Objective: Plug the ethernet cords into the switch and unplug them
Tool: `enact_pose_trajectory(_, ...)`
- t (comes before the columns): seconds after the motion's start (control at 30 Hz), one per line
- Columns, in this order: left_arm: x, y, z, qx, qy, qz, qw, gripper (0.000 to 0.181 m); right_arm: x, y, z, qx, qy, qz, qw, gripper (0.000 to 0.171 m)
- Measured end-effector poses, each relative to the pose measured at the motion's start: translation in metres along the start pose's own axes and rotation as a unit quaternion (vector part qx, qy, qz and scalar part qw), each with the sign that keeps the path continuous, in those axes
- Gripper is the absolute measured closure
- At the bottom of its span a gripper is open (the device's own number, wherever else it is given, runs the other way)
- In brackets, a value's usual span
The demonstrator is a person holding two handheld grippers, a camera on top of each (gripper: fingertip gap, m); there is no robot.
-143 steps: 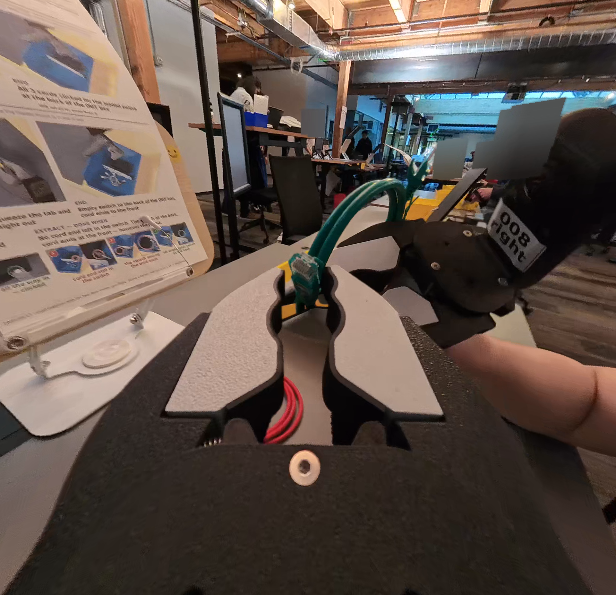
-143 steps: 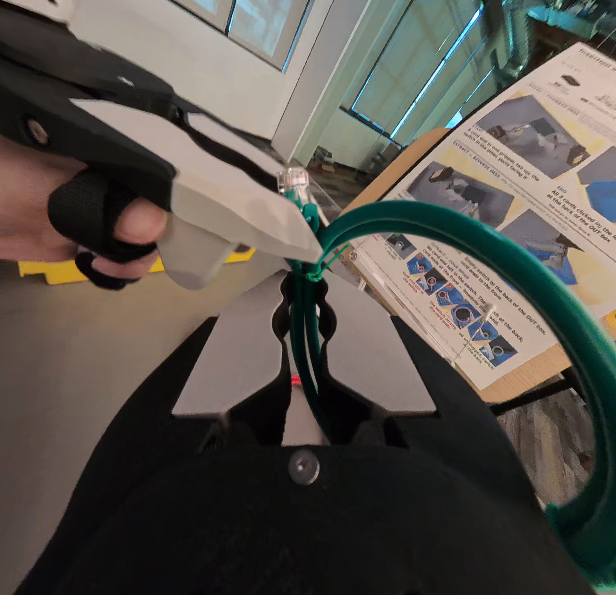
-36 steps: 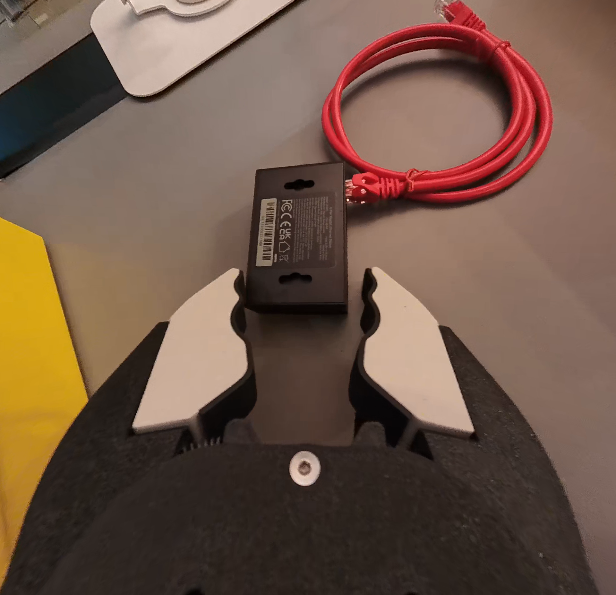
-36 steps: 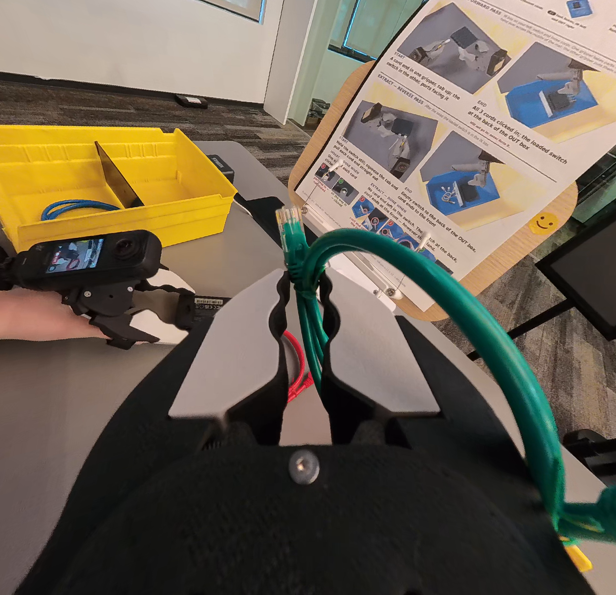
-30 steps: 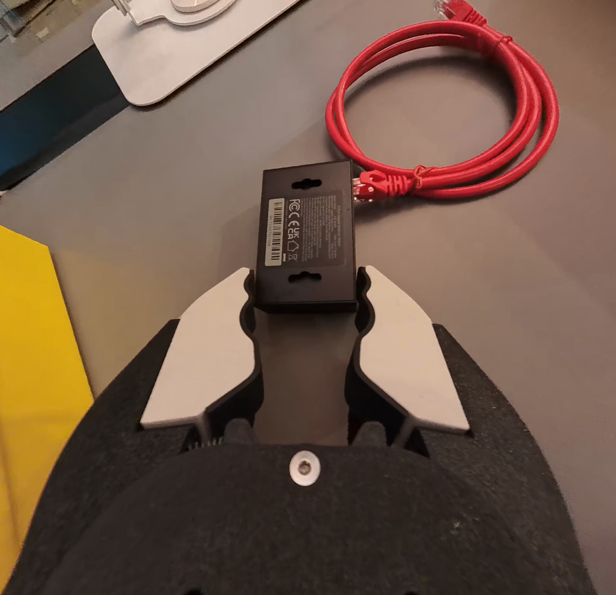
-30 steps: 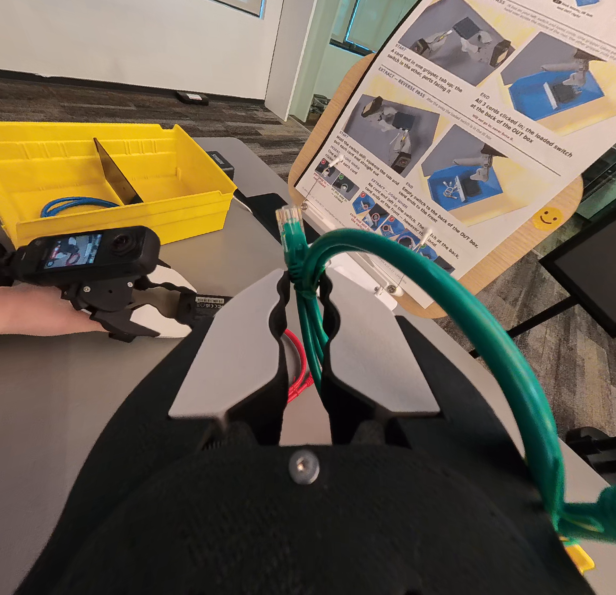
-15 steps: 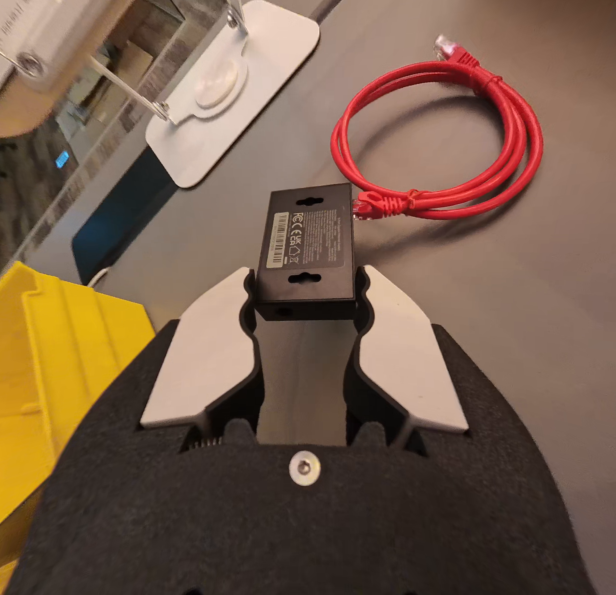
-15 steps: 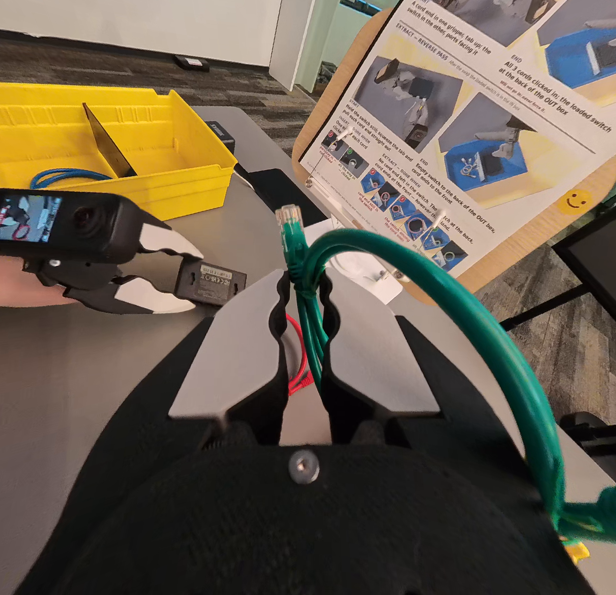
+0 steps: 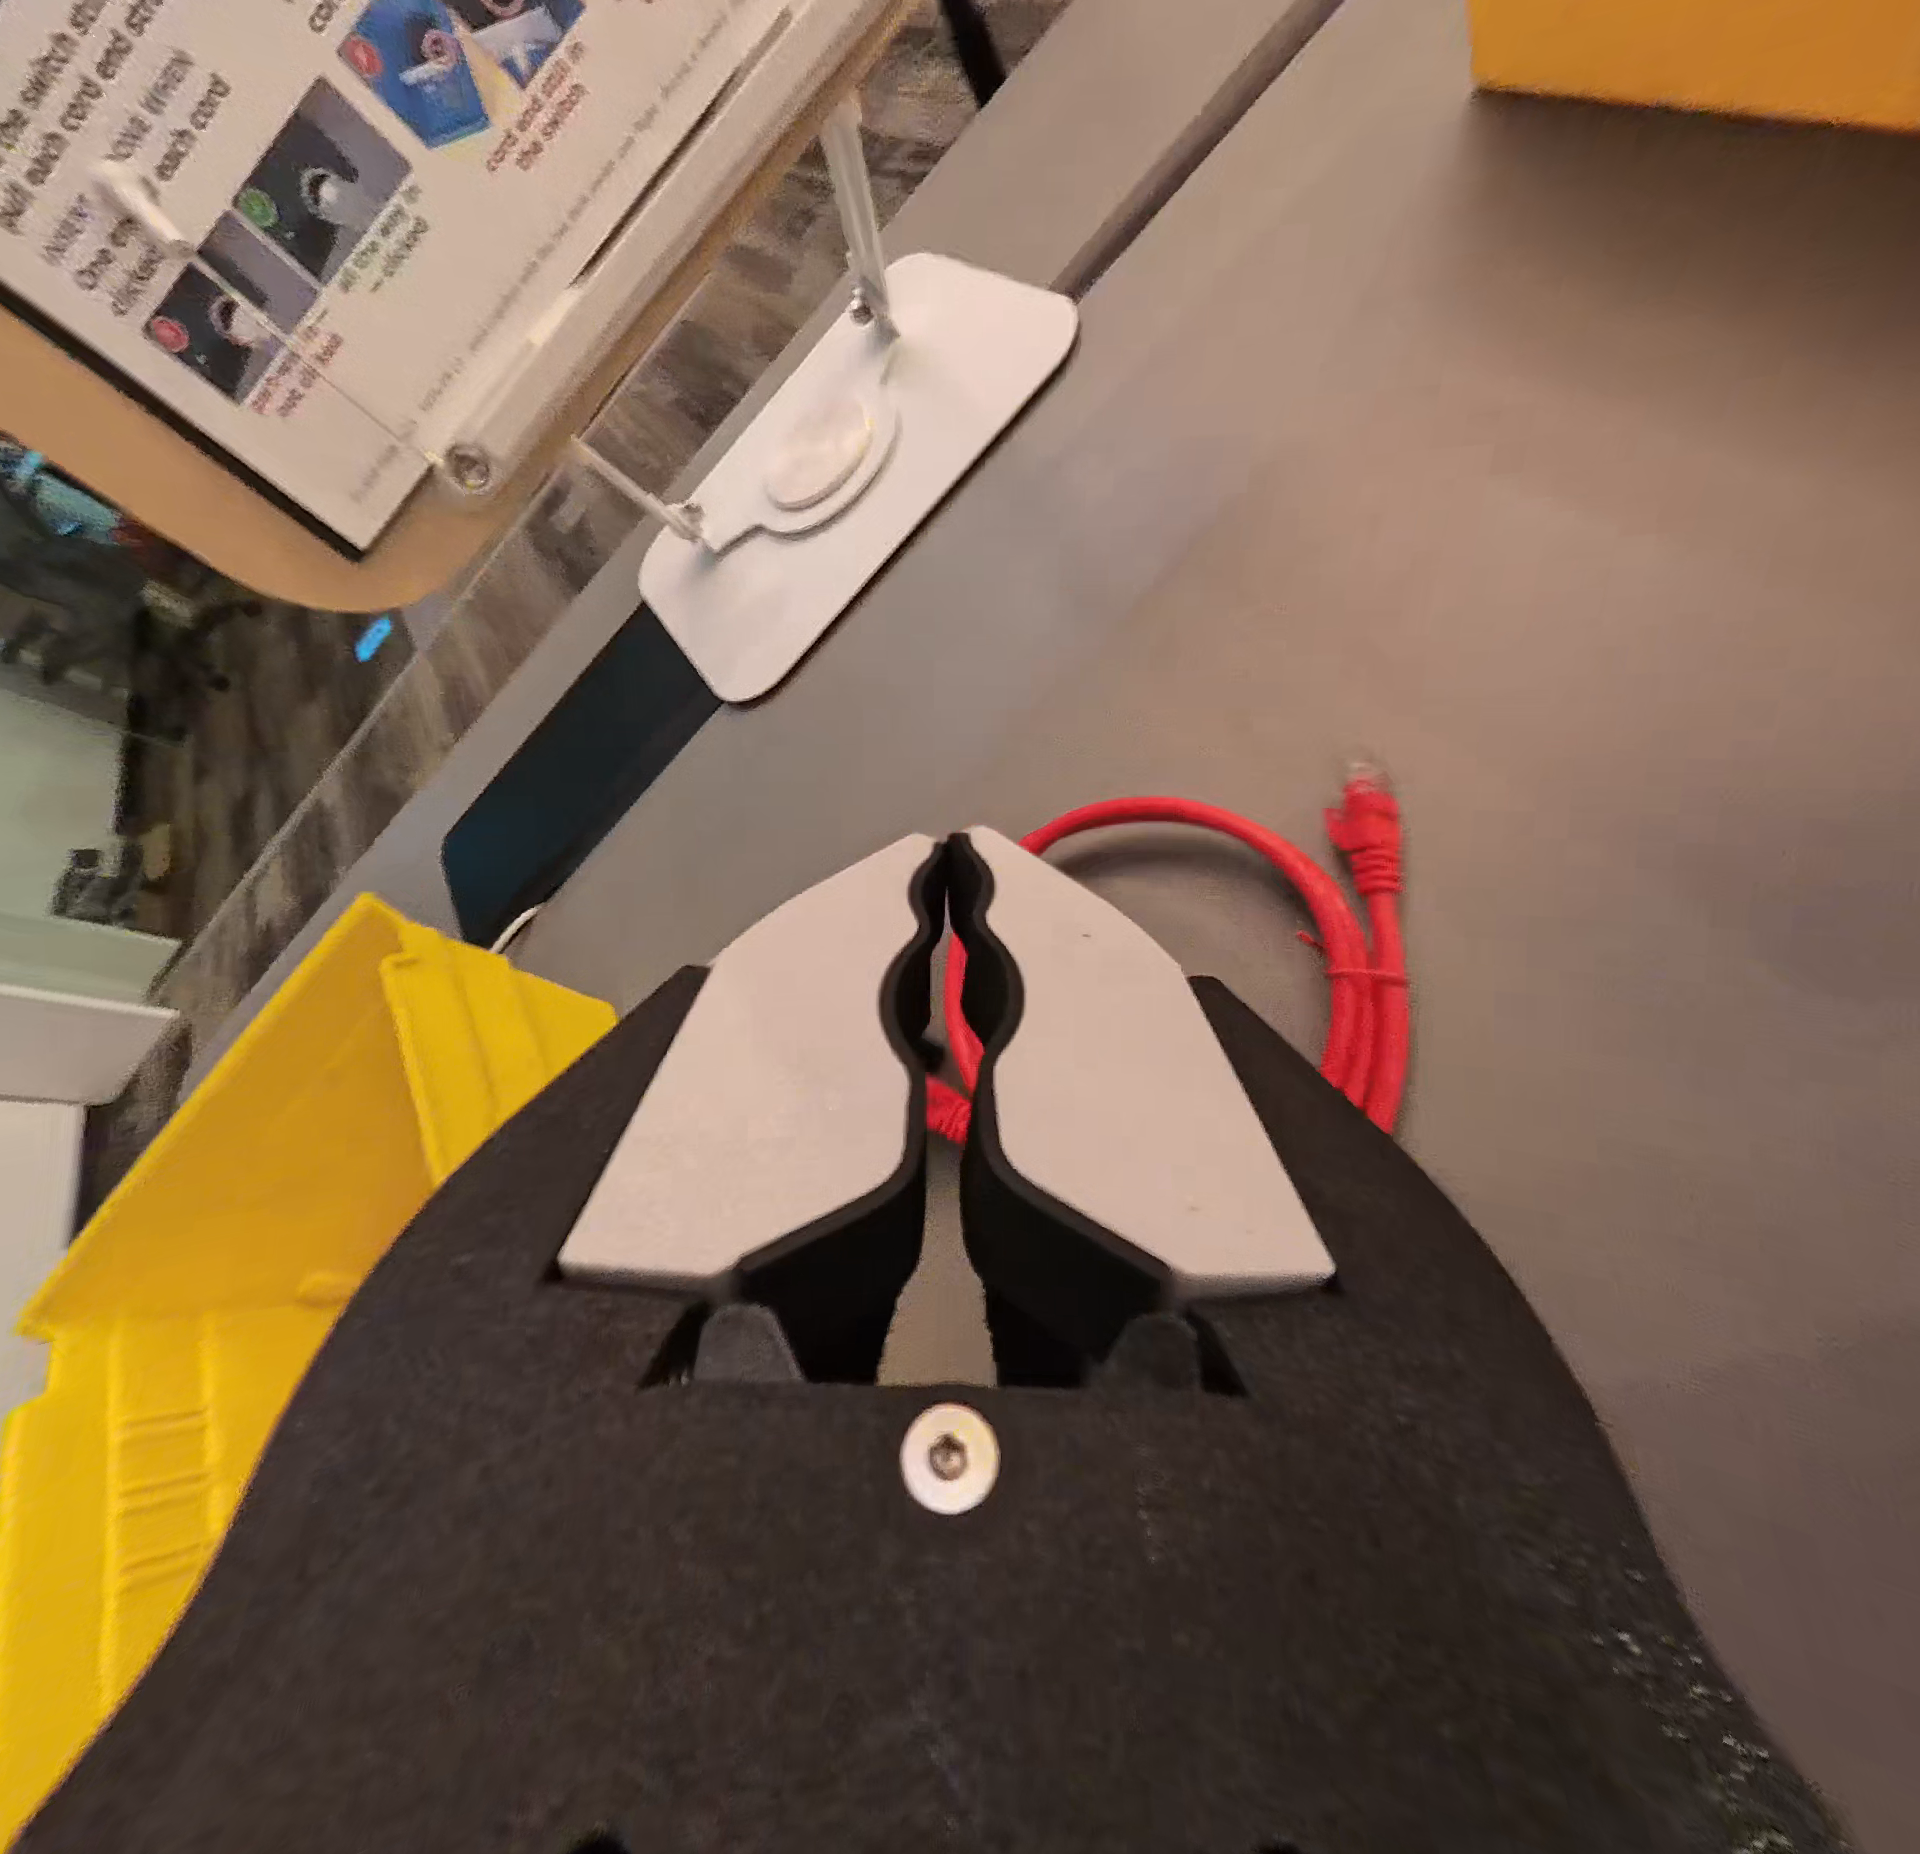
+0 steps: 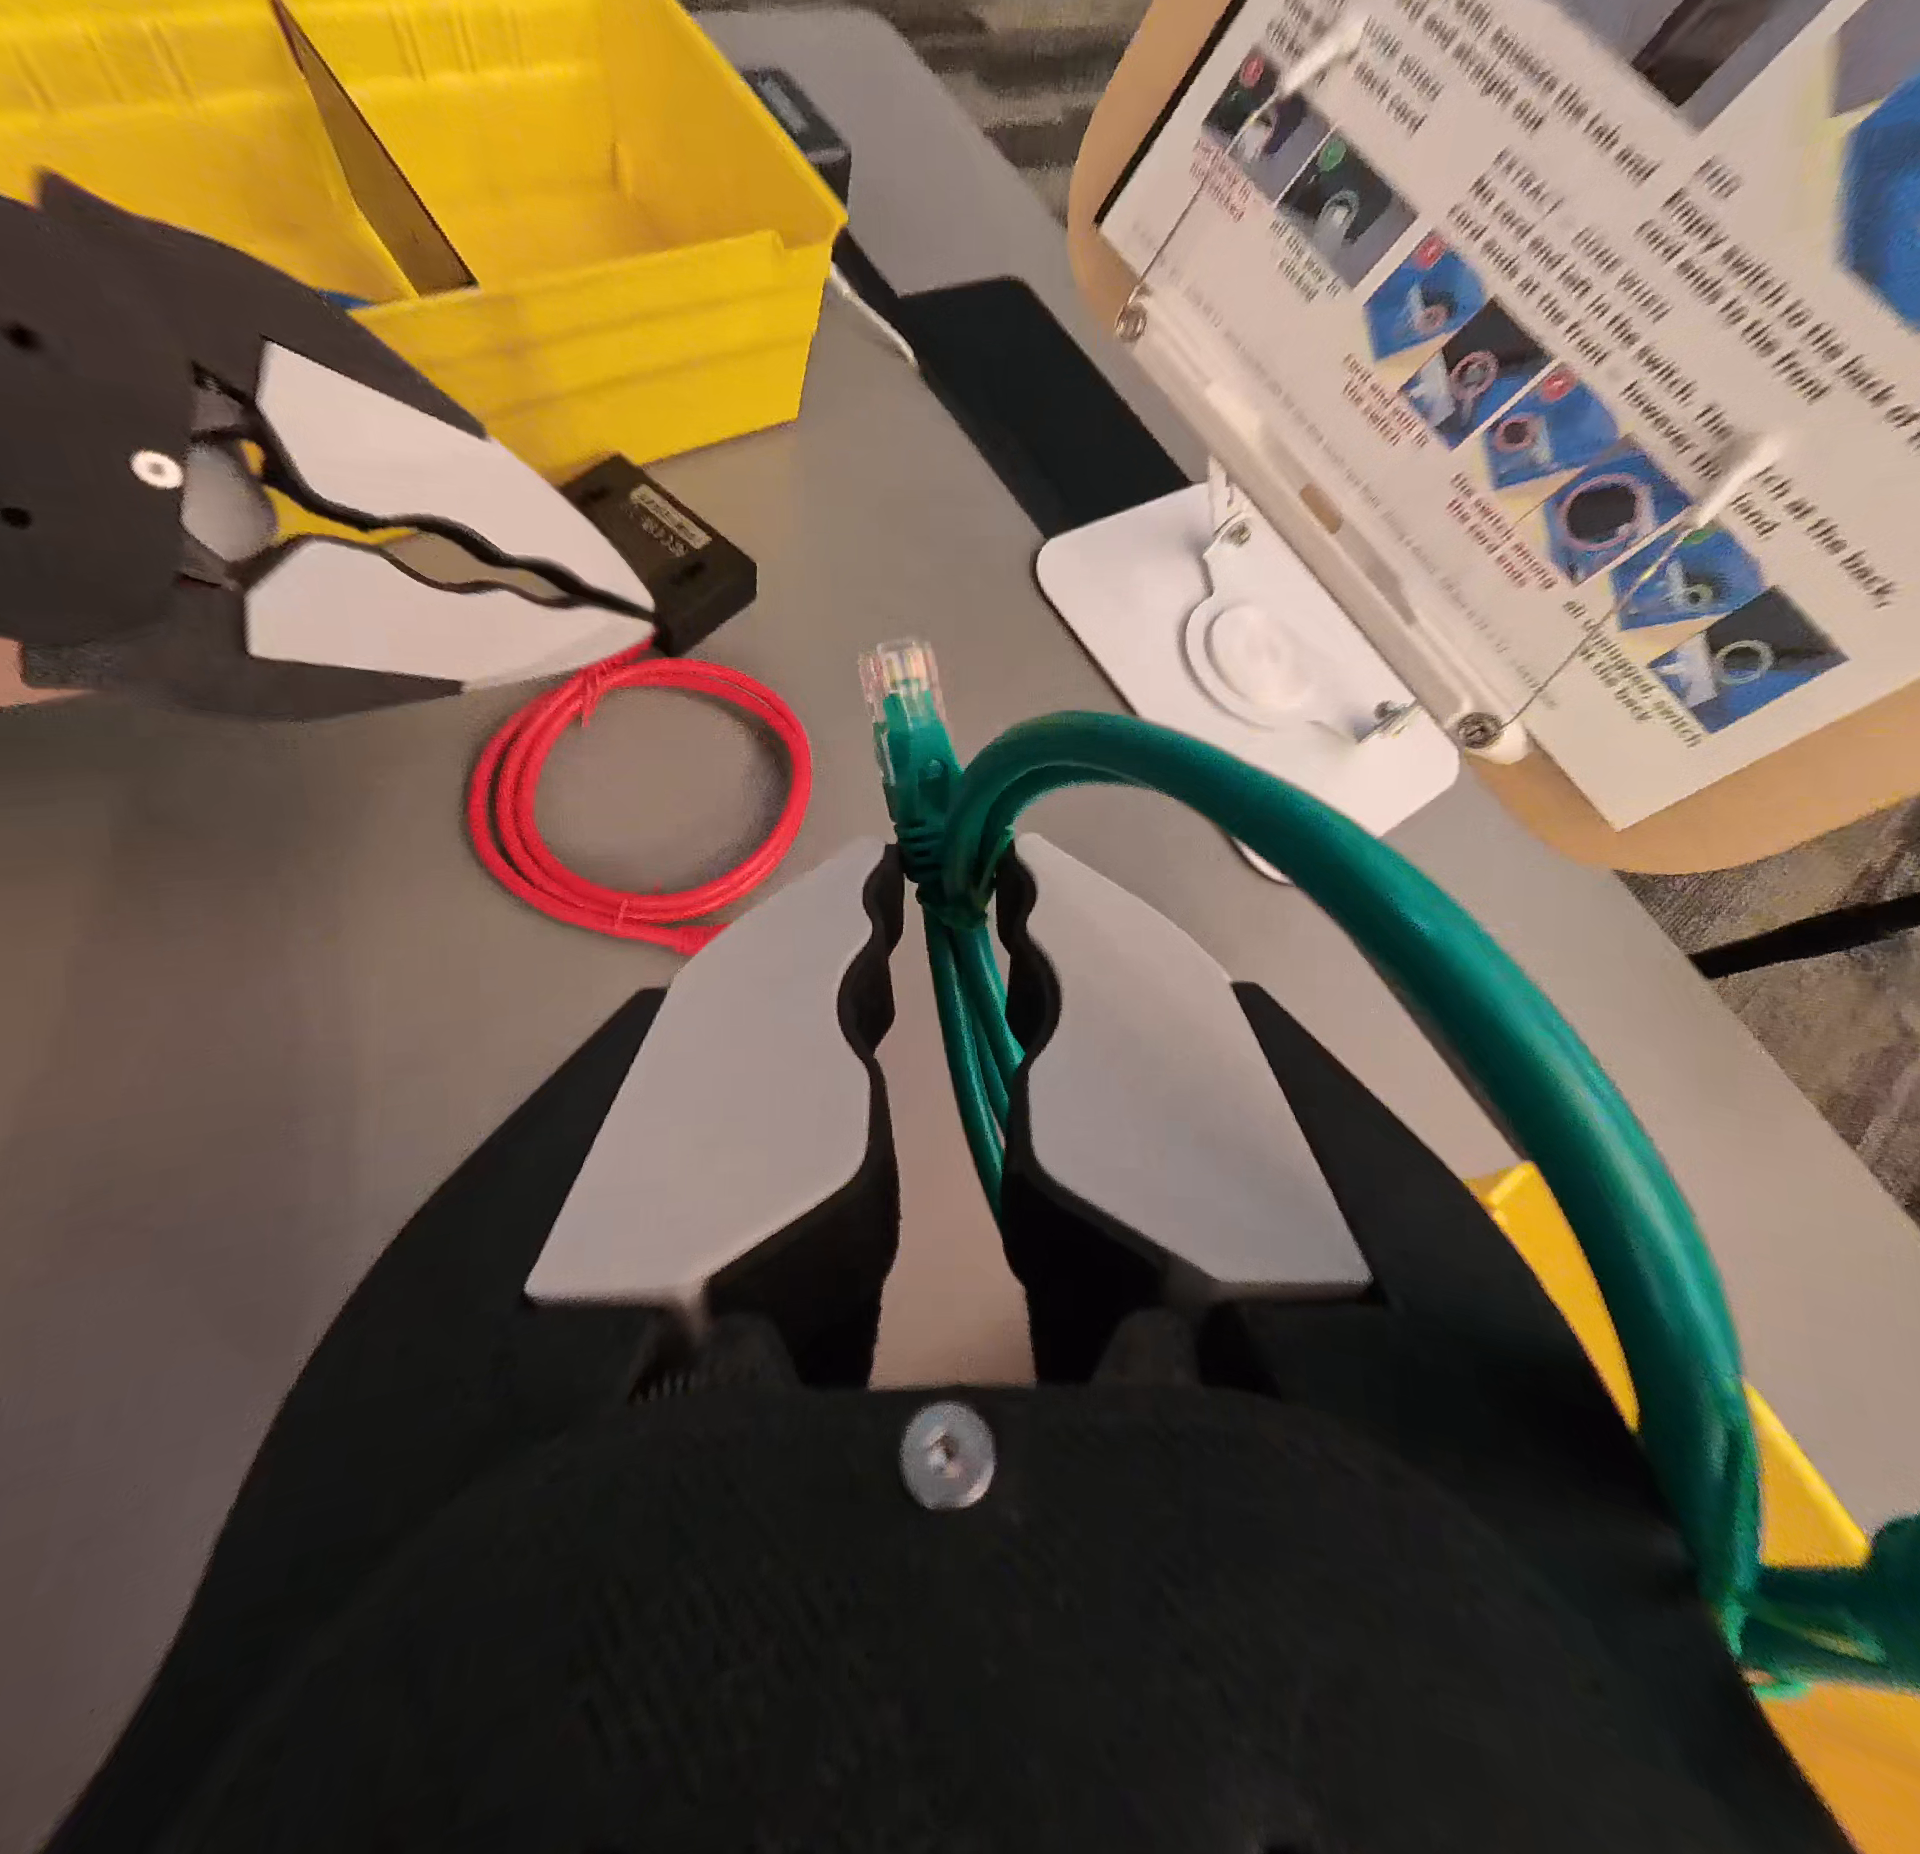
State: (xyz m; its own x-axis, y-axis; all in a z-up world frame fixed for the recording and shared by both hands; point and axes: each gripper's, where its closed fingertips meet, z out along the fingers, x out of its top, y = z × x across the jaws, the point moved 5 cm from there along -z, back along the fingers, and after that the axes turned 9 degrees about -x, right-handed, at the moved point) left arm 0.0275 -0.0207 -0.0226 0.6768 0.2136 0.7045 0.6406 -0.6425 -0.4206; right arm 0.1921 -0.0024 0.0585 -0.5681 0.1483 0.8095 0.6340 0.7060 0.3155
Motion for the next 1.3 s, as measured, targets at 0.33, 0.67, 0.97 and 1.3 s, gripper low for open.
enact_pose_trajectory(0.33, -0.065, 0.021, -0.001, -0.019, -0.069, -0.159, 0.985, 0.168, -0.005, -0.015, 0.02, 0.02, -0.022, -0.023, 0.999, 0.153)
enact_pose_trajectory(0.67, -0.071, 0.061, 0.036, -0.102, -0.117, -0.202, 0.967, 0.18, 0.002, -0.017, 0.006, 0.021, -0.005, -0.03, 0.999, 0.153)
enact_pose_trajectory(0.97, -0.033, 0.102, 0.056, -0.104, -0.095, -0.15, 0.979, 0.181, 0.007, 0.002, -0.02, 0.004, 0.023, -0.006, 1.0, 0.153)
enact_pose_trajectory(1.3, 0.002, 0.13, 0.072, -0.169, -0.061, -0.182, 0.967, 0.181, 0.005, 0.02, -0.037, -0.009, 0.038, 0.019, 0.999, 0.153)
